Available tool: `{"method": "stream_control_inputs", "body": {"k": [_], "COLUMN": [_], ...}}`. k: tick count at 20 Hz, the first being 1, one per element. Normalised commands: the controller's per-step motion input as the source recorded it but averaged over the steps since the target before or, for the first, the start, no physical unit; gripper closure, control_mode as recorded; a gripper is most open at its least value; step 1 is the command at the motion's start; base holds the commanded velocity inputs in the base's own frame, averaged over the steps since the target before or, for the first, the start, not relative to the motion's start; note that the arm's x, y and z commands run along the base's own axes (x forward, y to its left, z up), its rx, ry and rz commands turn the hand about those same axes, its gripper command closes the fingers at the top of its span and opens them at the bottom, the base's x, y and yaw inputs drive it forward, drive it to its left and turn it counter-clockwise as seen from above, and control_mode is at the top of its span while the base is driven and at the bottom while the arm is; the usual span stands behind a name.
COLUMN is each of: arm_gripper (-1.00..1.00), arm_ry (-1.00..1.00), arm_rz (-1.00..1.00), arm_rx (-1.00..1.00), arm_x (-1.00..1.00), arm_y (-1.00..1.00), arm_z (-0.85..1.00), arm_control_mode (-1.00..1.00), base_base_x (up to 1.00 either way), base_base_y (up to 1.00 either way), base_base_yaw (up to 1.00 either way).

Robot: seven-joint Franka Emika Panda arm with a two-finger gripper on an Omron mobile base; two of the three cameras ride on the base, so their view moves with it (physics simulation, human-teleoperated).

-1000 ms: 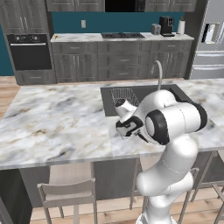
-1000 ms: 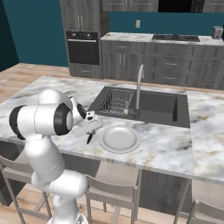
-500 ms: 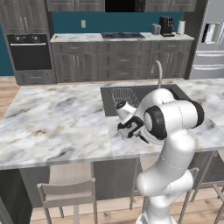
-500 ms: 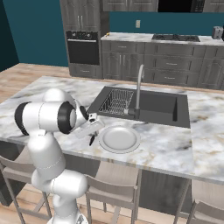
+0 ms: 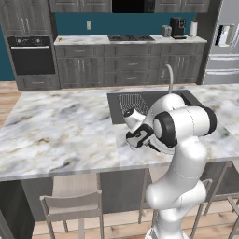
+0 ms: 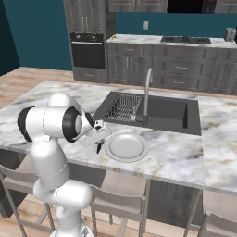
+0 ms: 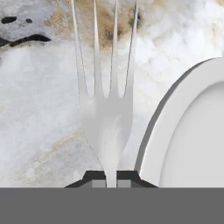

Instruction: Take the fork and place it on the left side of the plate. Then take the spoon and place it on the right side of the plate. Make sure they're directly next to the plate.

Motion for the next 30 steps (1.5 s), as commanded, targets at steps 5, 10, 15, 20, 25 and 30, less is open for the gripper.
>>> {"method": "stream_control_inputs", "body": {"k": [5,10,15,20,25,30], "arm_gripper": [-1.00,-1.00,-1.00,-1.00,-1.00,-1.00], "arm_ry": [0.00,0.00,-0.02,-0.11,-0.21,-0.13], "arm_rz": [0.00,0.00,0.00,0.00,0.00,0.03], "arm_rx": [0.00,0.00,0.00,0.01,0.06,0.07], "arm_x": [0.00,0.00,0.00,-0.02,-0.34,-0.76], "arm_y": [0.00,-0.08,-0.15,-0.06,0.00,0.00], "arm_z": [0.00,0.06,0.21,0.65,1.00,1.00], "arm_control_mode": [-1.00,-1.00,-1.00,-1.00,-1.00,-1.00], "base_base_x": [0.00,0.00,0.00,0.00,0.00,0.00], "base_base_y": [0.00,0.00,0.00,0.00,0.00,0.00], "base_base_yaw": [0.00,0.00,0.00,0.00,0.00,0.00]}}
